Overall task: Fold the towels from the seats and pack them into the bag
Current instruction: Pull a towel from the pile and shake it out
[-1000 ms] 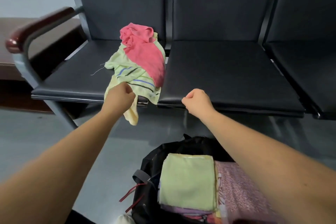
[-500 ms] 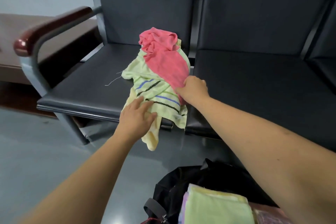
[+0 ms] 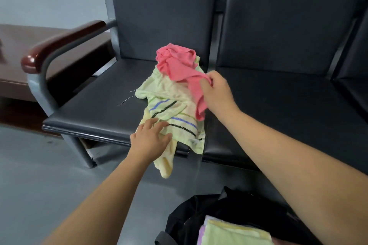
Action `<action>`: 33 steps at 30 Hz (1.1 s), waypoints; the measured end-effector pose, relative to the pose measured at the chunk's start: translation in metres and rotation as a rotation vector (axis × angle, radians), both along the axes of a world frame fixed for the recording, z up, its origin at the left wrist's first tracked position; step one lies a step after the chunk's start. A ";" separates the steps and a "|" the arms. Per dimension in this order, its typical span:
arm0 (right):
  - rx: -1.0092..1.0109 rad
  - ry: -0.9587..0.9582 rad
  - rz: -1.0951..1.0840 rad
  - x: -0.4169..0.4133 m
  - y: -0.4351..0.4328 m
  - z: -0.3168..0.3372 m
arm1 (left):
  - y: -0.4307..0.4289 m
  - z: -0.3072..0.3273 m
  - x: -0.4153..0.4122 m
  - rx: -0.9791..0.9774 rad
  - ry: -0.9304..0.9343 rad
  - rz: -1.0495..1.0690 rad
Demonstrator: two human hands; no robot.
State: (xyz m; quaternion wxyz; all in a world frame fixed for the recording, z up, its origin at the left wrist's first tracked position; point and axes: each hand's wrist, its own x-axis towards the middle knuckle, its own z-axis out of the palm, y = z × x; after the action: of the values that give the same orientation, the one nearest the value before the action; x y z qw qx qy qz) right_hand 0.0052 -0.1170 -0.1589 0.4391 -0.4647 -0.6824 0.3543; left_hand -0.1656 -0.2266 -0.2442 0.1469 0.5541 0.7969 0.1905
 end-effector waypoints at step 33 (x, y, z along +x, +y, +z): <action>-0.186 0.369 0.190 0.254 -0.231 0.349 | -0.130 0.411 0.213 0.685 -0.488 -0.719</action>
State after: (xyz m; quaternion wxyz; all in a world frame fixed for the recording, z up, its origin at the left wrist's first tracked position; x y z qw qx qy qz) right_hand 0.2596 -0.3476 0.1902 0.4763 -0.3640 -0.5955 0.5348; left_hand 0.0476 -0.3571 0.1663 0.1945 0.7472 0.3926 0.4997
